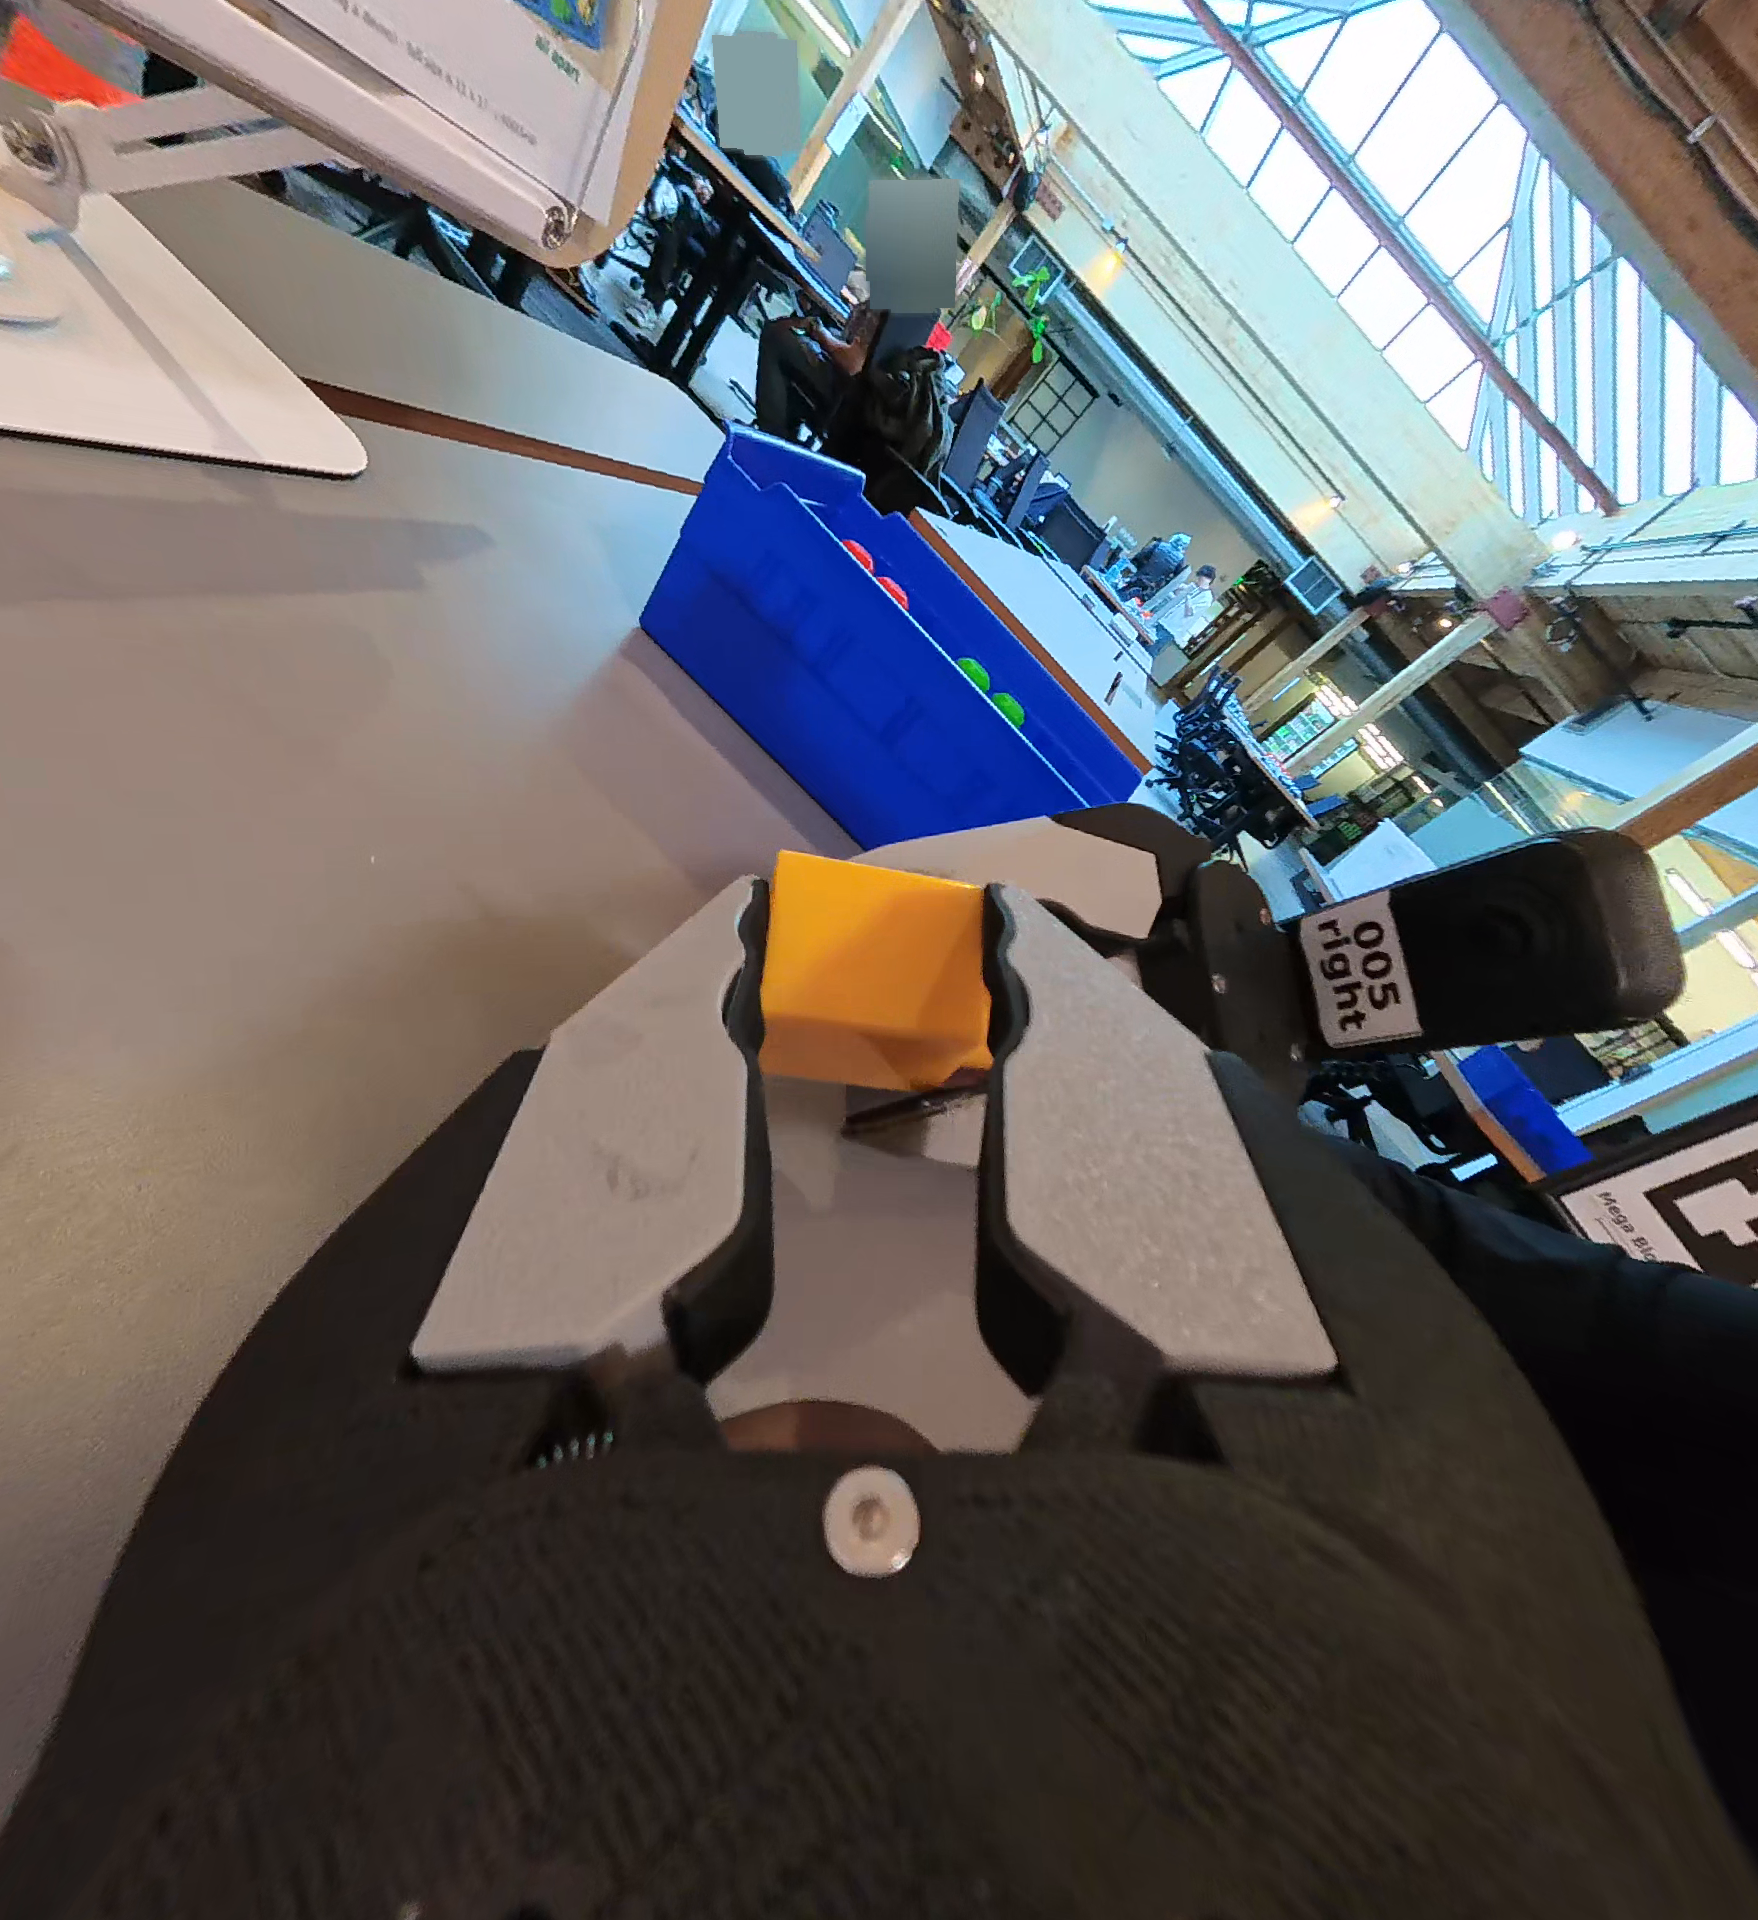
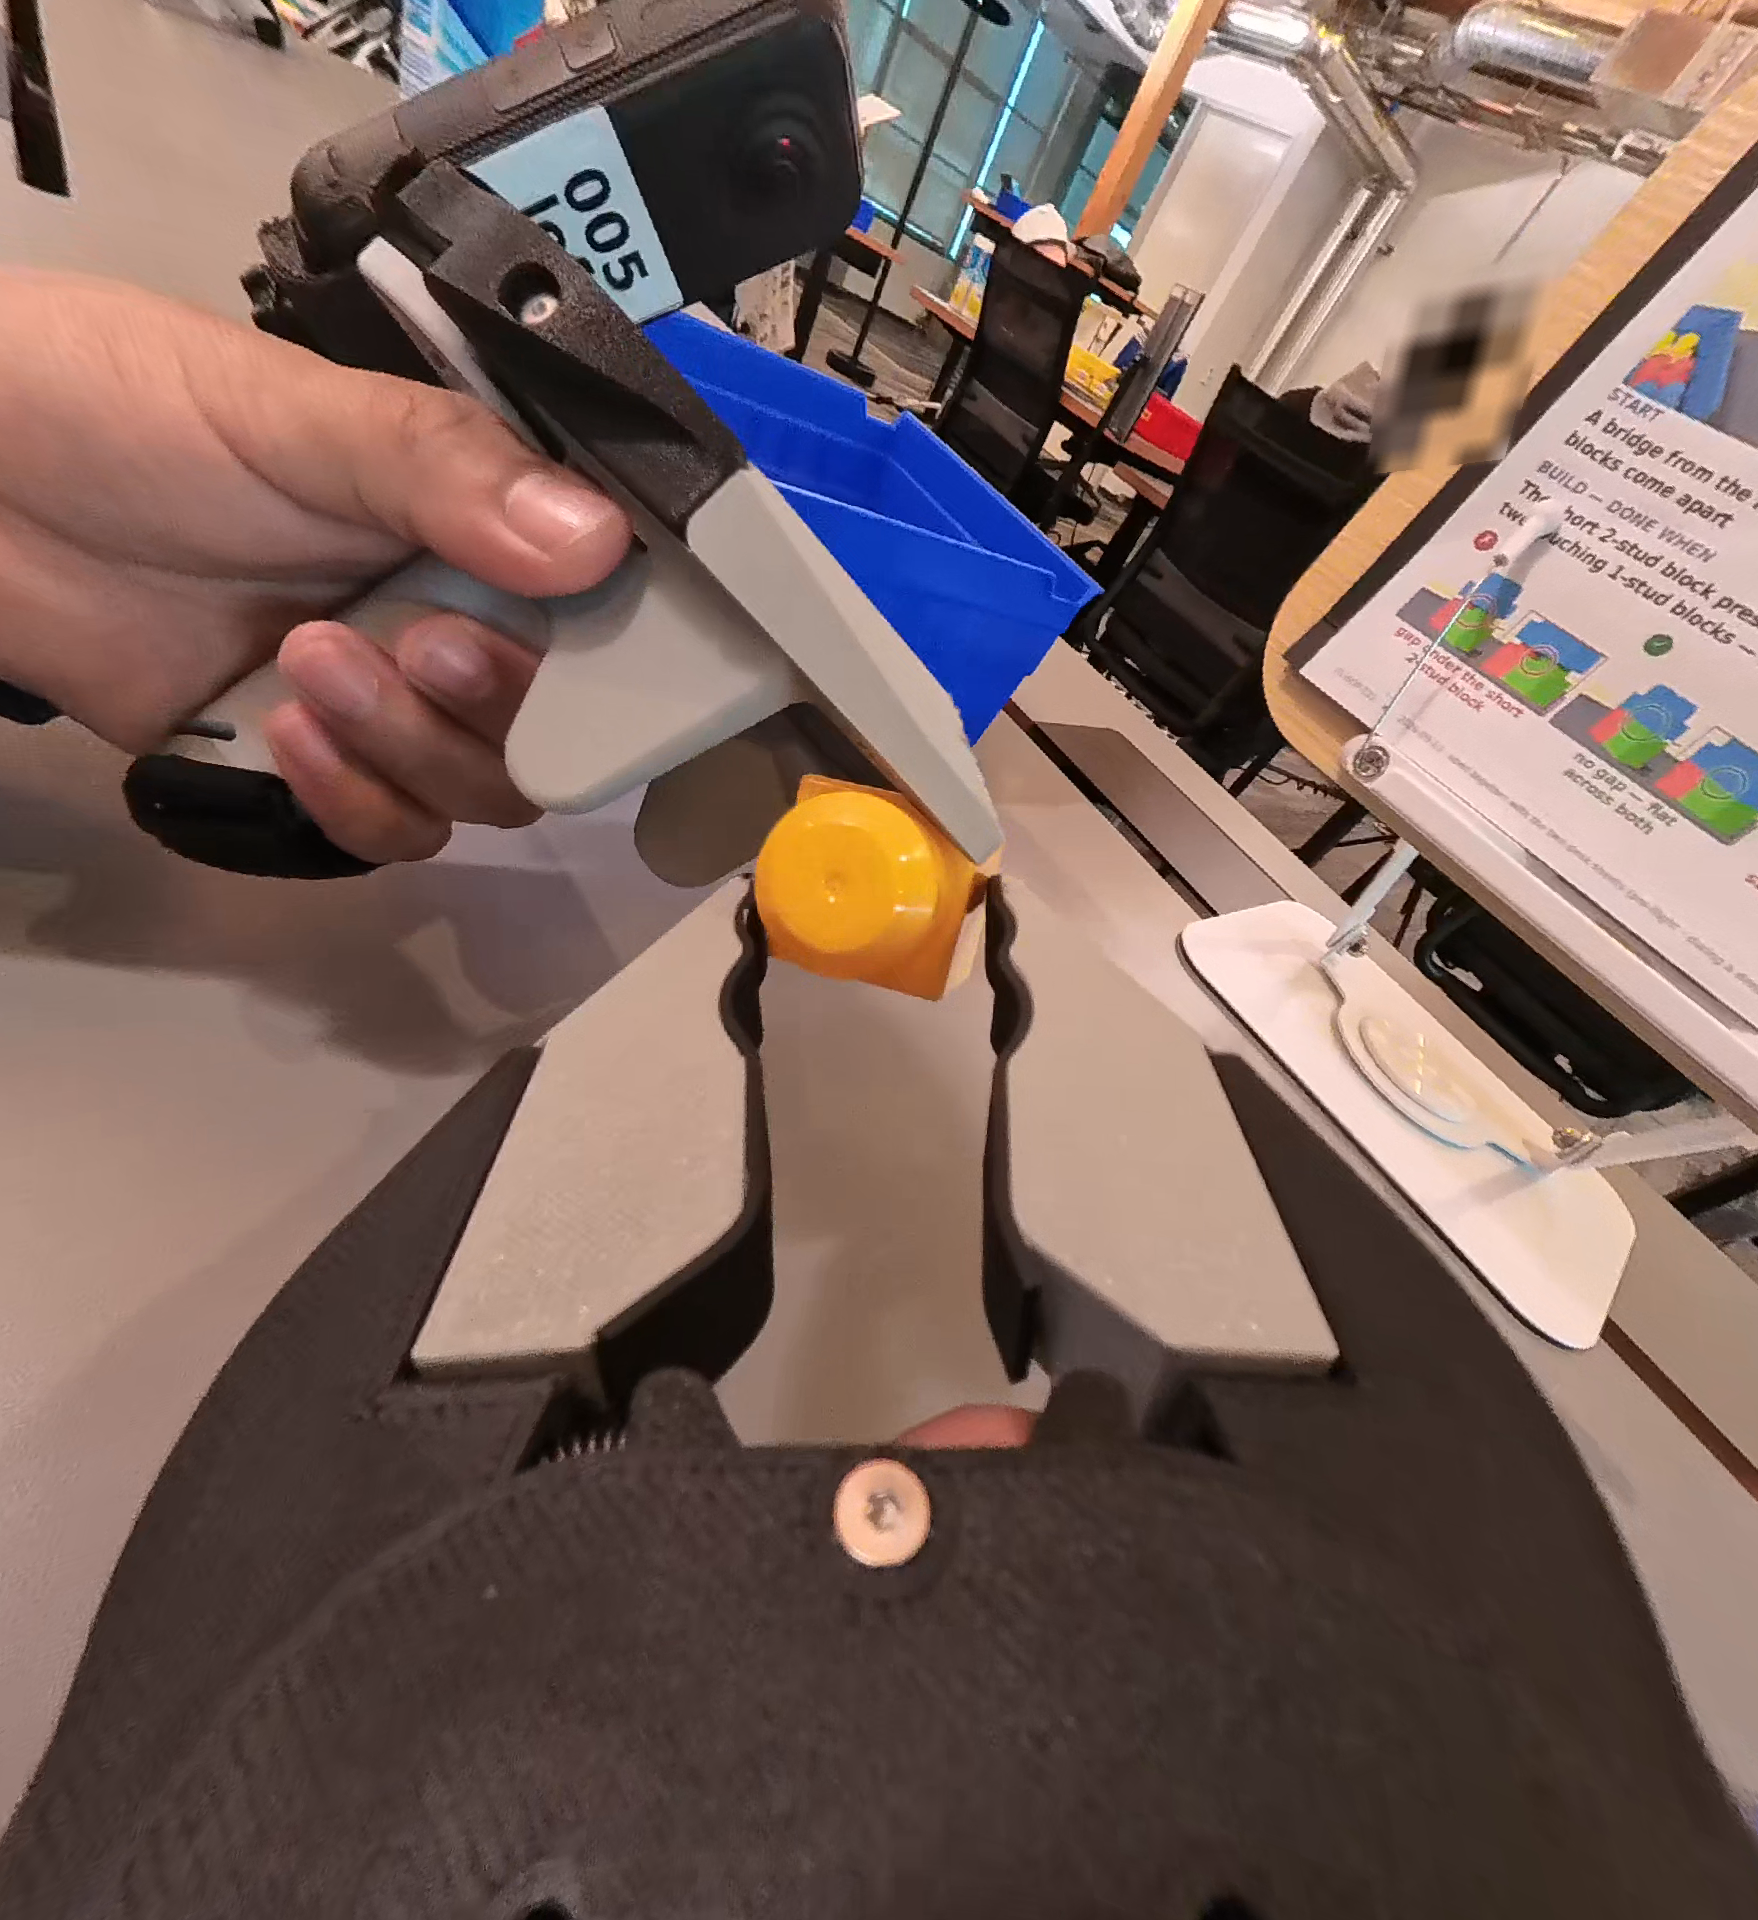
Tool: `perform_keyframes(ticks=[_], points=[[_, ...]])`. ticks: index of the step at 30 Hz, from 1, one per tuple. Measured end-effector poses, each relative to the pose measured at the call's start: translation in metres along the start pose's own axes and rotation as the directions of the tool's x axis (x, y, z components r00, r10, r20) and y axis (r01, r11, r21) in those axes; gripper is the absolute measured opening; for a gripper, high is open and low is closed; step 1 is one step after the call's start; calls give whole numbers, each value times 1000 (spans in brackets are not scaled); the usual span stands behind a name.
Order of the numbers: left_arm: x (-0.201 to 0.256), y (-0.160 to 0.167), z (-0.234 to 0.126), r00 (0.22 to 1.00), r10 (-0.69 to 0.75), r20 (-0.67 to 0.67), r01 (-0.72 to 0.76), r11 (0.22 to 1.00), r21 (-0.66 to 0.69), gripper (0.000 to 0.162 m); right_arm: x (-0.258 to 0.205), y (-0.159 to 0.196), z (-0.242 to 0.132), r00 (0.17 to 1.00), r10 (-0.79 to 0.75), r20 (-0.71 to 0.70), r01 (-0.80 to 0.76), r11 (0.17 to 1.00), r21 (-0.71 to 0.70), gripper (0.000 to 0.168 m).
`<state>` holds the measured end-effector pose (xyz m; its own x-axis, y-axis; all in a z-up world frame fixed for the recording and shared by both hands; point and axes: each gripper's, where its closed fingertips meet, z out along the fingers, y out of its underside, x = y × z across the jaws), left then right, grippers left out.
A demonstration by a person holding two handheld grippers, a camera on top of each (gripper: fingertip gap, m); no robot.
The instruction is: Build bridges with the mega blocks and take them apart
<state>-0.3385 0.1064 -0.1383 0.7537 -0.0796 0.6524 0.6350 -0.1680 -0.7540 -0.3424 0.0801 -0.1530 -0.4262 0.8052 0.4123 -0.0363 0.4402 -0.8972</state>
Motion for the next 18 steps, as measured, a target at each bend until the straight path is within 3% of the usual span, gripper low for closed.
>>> perform_keyframes(ticks=[4, 10, 13, 18], points=[[-2, -4, -4, 1000, 9, 9, -9, 1000, 12, 39, 2, 0, -1, 1000, -1, -6, 1, 1000, -18, 34], [-27, -10, -16, 976, 121, 183, -122, 992, -4, 42, 11, 21, -1, 987, 157, 41, -152, 982, -109, 32], [-35, -13, -20, 964, 129, 232, -131, 991, -9, 50, 10, 48, 0, 962, 261, 80, -233, 937, -262, 32], [-45, -5, -20, 904, 272, 330, -248, 962, -114, 56, -2, 89, -3, 911, 401, 93, -307, 812, -496, 33]])
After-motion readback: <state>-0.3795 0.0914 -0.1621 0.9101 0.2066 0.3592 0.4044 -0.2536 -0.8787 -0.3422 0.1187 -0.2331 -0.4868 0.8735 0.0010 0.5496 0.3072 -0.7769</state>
